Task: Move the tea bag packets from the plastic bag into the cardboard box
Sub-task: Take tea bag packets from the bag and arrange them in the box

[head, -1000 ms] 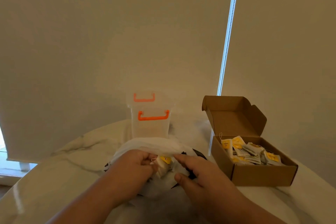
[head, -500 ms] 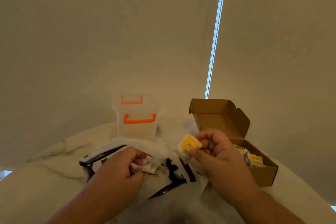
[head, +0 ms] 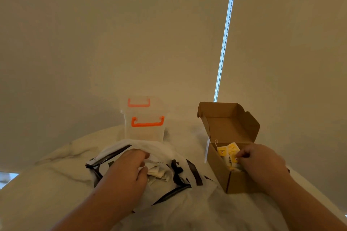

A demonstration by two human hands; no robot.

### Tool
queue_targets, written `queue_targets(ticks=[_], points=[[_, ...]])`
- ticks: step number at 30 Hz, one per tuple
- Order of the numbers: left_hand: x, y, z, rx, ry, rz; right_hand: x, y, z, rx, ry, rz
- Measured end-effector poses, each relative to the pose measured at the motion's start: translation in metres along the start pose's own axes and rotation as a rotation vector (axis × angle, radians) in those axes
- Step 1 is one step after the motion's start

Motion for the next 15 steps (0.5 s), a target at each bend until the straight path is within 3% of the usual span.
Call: queue_targets(ticks=[3, 7, 10, 13, 15], points=[[-0.002, 0.000, 0.000, -0.011, 0.012, -0.010, 0.006, 0.003, -0.001, 0.019, 0.000, 0.111], [0.001, 0.001, -0.002, 0.018, -0.020, -0.023, 0.027, 0.044, -0.036, 0.406, -0.342, 0.274], [0.001, -0.001, -0.003, -0.001, -0.104, -0.032, 0.035, 0.108, -0.084, 0.724, -0.438, 0.132], [-0.002, -0.003, -0.004, -0.006, -0.165, -0.039, 0.004, 0.144, -0.127, 1.052, -0.189, -0.027], [-0.004, -0.005, -0.005, -0.003, -0.185, -0.046, -0.012, 0.145, -0.141, 1.003, -0.013, -0.119]])
Point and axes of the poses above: each hand's wrist, its own y-axis away from the middle knuckle, its own x-axis out of the back of the hand, z = x × y, the point moved 4 cm from there along -y, towards the middle knuckle, and after that the axes turned 6 degrees about -x, right-handed, at the moved point
